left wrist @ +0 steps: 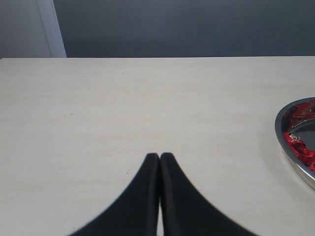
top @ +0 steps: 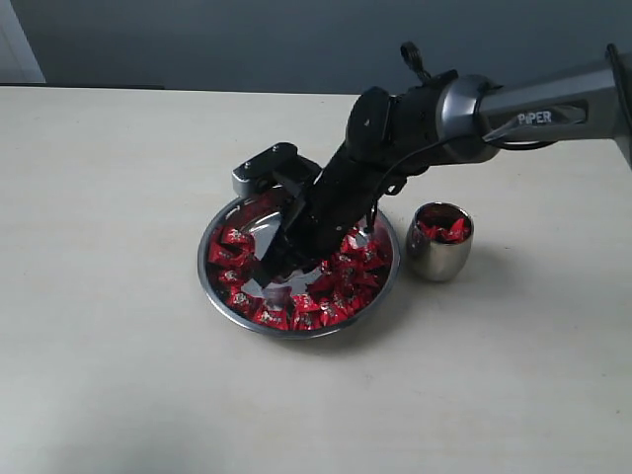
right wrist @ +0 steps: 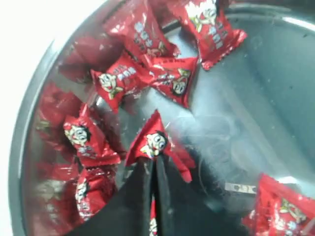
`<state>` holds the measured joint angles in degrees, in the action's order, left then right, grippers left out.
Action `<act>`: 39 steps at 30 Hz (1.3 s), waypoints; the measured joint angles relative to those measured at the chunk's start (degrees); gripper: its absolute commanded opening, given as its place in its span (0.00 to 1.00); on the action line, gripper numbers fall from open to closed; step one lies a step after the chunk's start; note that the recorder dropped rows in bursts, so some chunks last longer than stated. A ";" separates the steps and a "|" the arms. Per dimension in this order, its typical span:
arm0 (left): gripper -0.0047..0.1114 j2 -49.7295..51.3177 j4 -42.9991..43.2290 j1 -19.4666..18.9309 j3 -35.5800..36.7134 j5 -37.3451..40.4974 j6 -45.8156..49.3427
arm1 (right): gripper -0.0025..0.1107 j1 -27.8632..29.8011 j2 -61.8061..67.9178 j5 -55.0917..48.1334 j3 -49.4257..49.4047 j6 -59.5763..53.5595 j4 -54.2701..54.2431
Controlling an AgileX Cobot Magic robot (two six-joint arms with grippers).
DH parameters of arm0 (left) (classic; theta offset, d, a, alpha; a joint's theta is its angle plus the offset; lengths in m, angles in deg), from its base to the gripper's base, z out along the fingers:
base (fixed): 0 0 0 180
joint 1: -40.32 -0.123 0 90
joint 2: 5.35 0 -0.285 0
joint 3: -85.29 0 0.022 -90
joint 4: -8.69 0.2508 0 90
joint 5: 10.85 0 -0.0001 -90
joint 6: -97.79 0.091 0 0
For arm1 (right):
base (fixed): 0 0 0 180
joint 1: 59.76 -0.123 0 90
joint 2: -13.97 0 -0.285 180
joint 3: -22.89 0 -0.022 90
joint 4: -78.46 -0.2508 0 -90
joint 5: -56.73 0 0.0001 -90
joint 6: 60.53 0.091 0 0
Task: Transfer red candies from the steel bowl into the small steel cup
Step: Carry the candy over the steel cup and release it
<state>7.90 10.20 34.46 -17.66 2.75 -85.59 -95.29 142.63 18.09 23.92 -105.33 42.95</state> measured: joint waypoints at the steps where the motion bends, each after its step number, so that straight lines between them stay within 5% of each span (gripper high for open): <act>1: 0.04 0.00 0.00 0.00 0.00 0.00 0.00 | 0.02 0.00 -1.73 0.34 0.00 0.00 0.44; 5: 0.04 0.00 0.00 0.00 0.00 0.00 0.00 | 0.02 0.13 -7.59 0.48 0.00 9.94 9.12; 10: 0.04 0.00 0.00 0.00 0.00 0.00 0.00 | 0.02 7.68 -14.95 -8.00 -0.12 25.65 23.97; 15: 0.04 0.00 0.00 0.00 0.00 0.00 0.00 | 0.02 14.62 -18.85 -12.96 -2.92 26.81 25.23; 22: 0.04 0.00 0.00 0.00 0.00 0.00 0.00 | 0.02 15.86 -19.06 -12.20 -7.95 26.81 26.29; 30: 0.04 0.00 0.00 0.00 0.00 0.00 0.00 | 0.39 15.86 -19.06 -10.24 -8.04 26.81 27.66; 39: 0.04 0.00 0.00 0.00 0.00 0.00 0.00 | 0.42 15.86 -19.06 -8.29 -8.04 26.93 25.48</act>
<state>7.90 10.20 34.46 -17.66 2.75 -85.59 -79.43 123.57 9.80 15.88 -78.41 68.43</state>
